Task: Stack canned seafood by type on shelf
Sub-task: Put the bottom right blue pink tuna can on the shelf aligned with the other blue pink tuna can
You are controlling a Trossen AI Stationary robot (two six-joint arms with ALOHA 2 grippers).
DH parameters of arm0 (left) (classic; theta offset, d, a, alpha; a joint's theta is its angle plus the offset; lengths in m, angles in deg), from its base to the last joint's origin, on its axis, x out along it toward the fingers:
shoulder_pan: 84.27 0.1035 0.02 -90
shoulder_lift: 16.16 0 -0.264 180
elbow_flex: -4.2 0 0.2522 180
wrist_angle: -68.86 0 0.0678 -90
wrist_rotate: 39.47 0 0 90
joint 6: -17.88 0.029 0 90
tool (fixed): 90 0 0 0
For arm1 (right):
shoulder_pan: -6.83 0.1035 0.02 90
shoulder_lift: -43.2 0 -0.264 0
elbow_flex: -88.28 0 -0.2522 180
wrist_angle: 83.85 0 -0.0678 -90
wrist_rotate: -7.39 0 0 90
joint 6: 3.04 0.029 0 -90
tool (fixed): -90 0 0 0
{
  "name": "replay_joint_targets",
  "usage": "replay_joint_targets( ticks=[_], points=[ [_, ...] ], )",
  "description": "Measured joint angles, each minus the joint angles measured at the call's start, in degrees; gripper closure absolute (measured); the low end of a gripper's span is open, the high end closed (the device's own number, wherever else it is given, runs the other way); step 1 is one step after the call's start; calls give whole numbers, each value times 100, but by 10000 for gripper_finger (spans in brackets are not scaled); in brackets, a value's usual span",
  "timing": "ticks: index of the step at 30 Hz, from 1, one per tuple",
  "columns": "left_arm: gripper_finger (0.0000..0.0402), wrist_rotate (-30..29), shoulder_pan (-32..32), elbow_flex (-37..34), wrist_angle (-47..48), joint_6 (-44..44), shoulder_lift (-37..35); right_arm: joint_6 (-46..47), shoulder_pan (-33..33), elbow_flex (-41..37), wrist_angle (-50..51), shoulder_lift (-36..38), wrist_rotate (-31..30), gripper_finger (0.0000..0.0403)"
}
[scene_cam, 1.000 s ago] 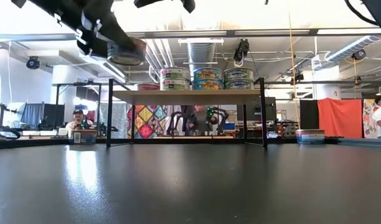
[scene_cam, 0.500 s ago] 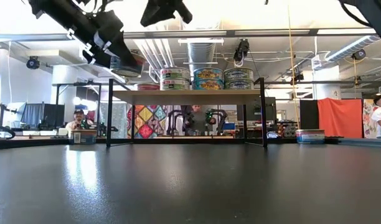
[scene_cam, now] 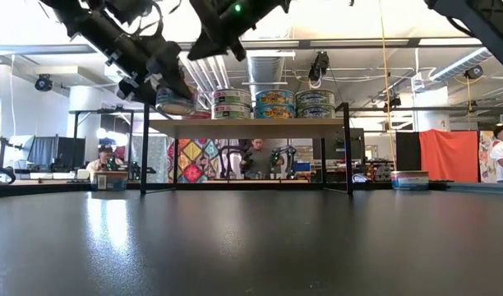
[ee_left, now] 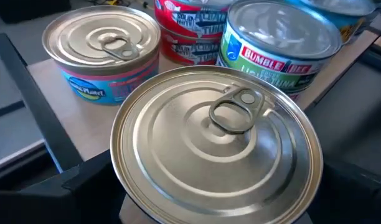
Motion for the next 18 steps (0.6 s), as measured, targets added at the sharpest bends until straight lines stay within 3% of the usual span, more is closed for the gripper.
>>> replay_joint_targets(
  ticks=[10,16,18],
  points=[
    [31,250,-76,46,-75,594,-235,-948,-306,-11,87,-8,19,390],
    [31,1118,-86,327,768,319,-392,-912,-341,-19,79,-37,1251,390],
    [31,1153,-106,527,1332,334,-414,-896,-337,-28,93,-40,1325,390]
  ],
)
